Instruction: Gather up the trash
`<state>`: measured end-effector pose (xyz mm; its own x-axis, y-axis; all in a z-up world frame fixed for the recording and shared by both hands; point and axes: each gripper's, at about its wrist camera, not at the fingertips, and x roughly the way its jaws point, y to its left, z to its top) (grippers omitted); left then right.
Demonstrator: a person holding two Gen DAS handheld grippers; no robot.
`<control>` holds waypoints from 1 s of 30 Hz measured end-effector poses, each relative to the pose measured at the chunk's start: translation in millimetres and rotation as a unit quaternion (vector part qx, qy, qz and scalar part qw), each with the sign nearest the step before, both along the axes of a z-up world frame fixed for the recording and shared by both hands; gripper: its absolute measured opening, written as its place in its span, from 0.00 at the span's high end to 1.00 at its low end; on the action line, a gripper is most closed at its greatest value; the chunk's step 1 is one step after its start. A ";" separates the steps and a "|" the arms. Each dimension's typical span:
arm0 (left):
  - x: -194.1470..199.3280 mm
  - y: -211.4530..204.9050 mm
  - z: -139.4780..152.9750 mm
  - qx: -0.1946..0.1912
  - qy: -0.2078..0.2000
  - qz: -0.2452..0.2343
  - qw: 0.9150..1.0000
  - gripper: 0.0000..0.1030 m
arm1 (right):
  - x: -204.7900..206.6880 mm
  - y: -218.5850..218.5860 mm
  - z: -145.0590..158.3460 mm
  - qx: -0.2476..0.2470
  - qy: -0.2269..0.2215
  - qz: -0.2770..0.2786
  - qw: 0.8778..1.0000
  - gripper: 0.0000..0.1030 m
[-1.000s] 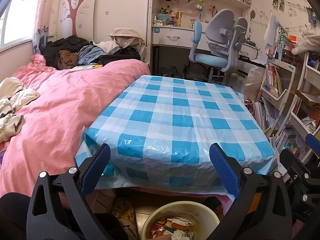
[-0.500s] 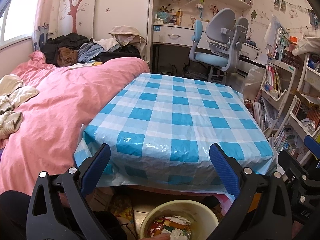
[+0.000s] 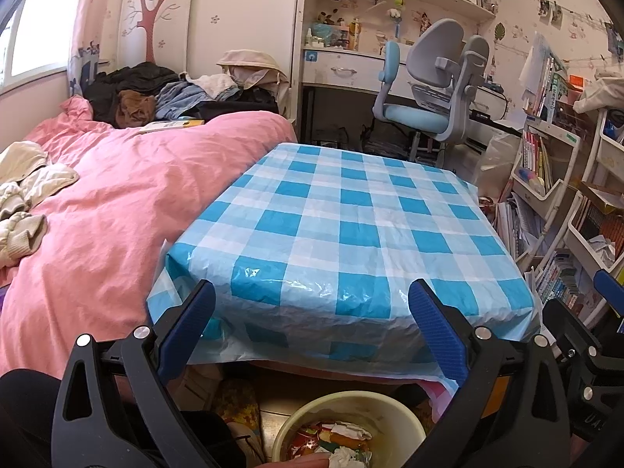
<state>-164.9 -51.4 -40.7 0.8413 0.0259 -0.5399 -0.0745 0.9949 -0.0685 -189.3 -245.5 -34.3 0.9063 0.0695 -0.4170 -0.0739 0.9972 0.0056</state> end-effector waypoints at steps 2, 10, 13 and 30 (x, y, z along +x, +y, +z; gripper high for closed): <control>-0.1 -0.1 0.4 0.000 0.000 0.002 1.000 0.07 | -0.1 0.0 0.1 0.000 0.000 0.000 1.000 0.07; -0.3 -0.1 0.3 0.001 0.000 0.002 1.000 0.07 | -0.2 -0.1 0.0 0.000 0.001 0.000 1.000 0.07; -0.6 0.4 0.4 0.002 -0.001 0.003 1.000 0.07 | -0.1 -0.1 0.0 0.000 0.001 0.000 1.000 0.07; -0.4 2.5 0.0 0.001 0.003 0.005 1.000 0.07 | 0.3 0.2 0.4 0.000 0.001 0.000 1.000 0.07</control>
<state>-165.2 -48.9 -40.6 0.8374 0.0344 -0.5455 -0.0843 0.9942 -0.0668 -189.1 -245.4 -33.9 0.9058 0.0697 -0.4180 -0.0742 0.9972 0.0054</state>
